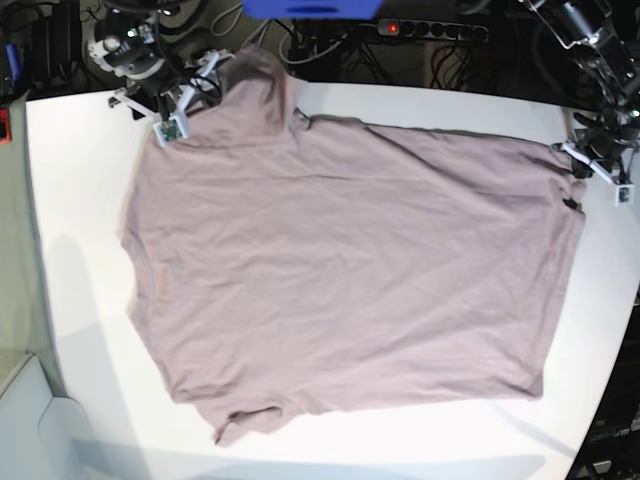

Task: Layout the t-shirt on the table in an organized manner, then fold the t-shirt properly
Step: 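Move both grippers to the shirt's shoulder corners and grasp the fabric, then fold the shoulder edge over with both grippers toward the hem, then release and regrasp the folded edge with both grippers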

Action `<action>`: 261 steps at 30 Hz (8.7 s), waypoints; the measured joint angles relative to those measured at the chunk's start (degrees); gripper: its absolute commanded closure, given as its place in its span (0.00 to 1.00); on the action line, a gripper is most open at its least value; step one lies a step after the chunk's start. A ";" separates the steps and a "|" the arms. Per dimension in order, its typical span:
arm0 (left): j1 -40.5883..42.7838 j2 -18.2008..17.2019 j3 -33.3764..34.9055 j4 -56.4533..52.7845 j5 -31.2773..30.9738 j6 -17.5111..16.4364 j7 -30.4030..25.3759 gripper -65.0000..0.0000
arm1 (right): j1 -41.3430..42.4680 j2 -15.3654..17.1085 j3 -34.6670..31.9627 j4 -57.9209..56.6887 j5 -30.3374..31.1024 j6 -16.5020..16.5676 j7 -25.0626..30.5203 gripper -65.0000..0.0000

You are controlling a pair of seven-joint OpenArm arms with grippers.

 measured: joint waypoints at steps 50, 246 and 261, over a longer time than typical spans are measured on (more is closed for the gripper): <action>-5.95 1.11 -0.04 15.87 2.25 -0.66 9.70 1.00 | 15.37 1.25 0.15 7.56 -1.92 0.48 -5.75 1.00; -26.73 -9.55 7.19 -39.89 1.16 -0.48 -21.55 0.41 | 38.25 9.84 2.25 -22.29 -1.86 0.48 0.17 0.77; -26.82 -9.40 7.19 -40.57 1.25 -0.59 -21.09 1.00 | 37.75 9.84 2.29 -17.62 -1.88 0.48 -0.33 0.39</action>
